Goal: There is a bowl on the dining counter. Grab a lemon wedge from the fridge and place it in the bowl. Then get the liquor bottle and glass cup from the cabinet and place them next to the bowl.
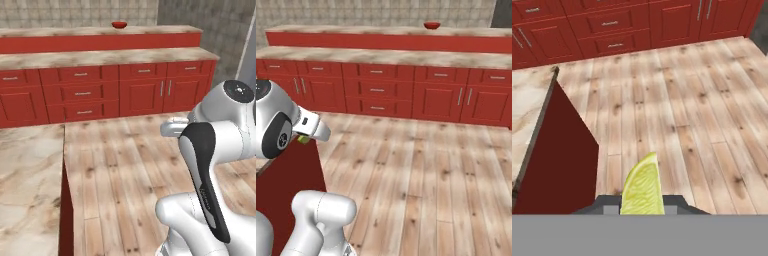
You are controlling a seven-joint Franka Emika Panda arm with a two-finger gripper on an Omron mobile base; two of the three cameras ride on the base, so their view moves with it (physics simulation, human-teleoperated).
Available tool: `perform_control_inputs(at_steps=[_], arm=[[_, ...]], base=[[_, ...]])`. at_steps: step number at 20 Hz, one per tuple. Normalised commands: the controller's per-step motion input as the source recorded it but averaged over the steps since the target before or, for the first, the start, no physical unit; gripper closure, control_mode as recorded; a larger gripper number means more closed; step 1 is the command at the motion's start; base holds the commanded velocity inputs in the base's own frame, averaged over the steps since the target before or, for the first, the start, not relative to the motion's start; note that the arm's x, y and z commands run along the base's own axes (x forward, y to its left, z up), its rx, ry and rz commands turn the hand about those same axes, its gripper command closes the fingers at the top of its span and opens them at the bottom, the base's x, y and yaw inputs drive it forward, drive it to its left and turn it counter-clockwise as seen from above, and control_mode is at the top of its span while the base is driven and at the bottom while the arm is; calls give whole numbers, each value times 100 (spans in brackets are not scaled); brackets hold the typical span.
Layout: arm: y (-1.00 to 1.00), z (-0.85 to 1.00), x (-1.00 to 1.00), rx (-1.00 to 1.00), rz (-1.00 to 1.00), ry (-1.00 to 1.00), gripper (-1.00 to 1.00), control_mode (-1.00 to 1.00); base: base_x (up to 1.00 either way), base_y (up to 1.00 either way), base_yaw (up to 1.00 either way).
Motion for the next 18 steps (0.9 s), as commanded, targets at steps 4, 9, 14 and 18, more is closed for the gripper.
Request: perform_control_inputs(at_steps=[4,9,14,18], arm=[[0,0,0,0,0,0,100,100],[0,0,0,0,0,0,100,100],[0,0,0,0,0,0,100,100],[0,0,0,0,0,0,100,100]], base=[[100,0,0],[100,0,0],[100,0,0],[100,0,0]])
